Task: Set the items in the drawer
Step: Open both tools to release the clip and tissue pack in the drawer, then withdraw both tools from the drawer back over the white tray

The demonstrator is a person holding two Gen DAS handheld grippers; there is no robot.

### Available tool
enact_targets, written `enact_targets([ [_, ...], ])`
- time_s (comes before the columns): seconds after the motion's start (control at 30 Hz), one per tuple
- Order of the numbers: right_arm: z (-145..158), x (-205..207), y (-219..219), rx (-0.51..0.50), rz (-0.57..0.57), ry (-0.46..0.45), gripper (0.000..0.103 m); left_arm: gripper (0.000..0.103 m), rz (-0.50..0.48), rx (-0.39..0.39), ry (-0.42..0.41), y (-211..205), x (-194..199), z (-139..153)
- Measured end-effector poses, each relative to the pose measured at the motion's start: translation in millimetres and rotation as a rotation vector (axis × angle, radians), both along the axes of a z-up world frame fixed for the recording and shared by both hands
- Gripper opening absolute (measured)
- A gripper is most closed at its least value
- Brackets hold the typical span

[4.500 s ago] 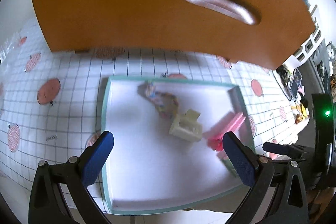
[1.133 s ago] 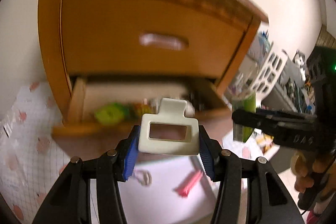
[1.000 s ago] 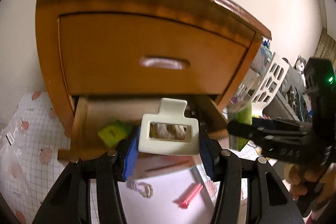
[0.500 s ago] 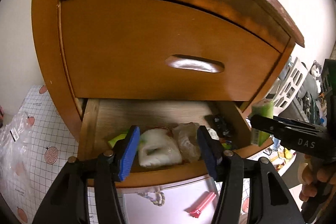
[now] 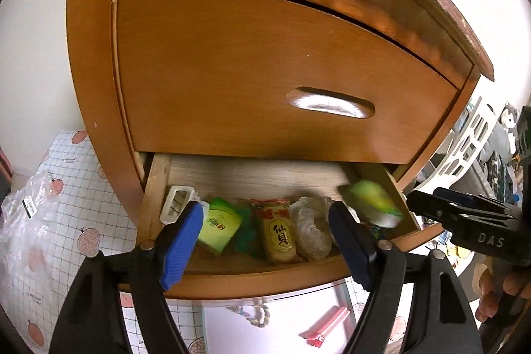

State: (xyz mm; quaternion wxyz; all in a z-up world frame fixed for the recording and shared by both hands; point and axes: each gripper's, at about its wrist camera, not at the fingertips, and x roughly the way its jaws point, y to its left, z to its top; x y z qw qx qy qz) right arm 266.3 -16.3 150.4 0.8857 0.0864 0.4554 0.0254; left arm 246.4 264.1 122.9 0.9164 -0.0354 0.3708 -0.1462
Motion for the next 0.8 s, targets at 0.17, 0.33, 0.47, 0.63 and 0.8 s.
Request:
enact_targets([
  [0.17,-2.0,-2.2,-1.7,0.003,-0.005,-0.01,0.089,0.082,0.018,0.017,-0.011,0.3,-0.7,-2.6],
  [0.33,-5.8,-4.5,0.1,-0.015,0.006,-0.011,0.091,0.096,0.06,0.033,-0.046,3.8,-2.9,-4.5],
  [0.47,-9.3,-7.8,0.7,-0.006,0.01,-0.019,0.103,0.103,0.08,0.042,-0.056,5.5,-3.0,-6.0],
  [0.63,-12.7,-8.8,3.3,-0.022,0.019,-0.011,0.103,0.103,0.094,0.035,-0.065,7.1,-3.0,-6.5],
  [0.8,-14.7,-9.5,4.8,-0.024,0.021,-0.006,0.103,0.103,0.098,0.028,-0.068,7.5,-3.5,-5.7],
])
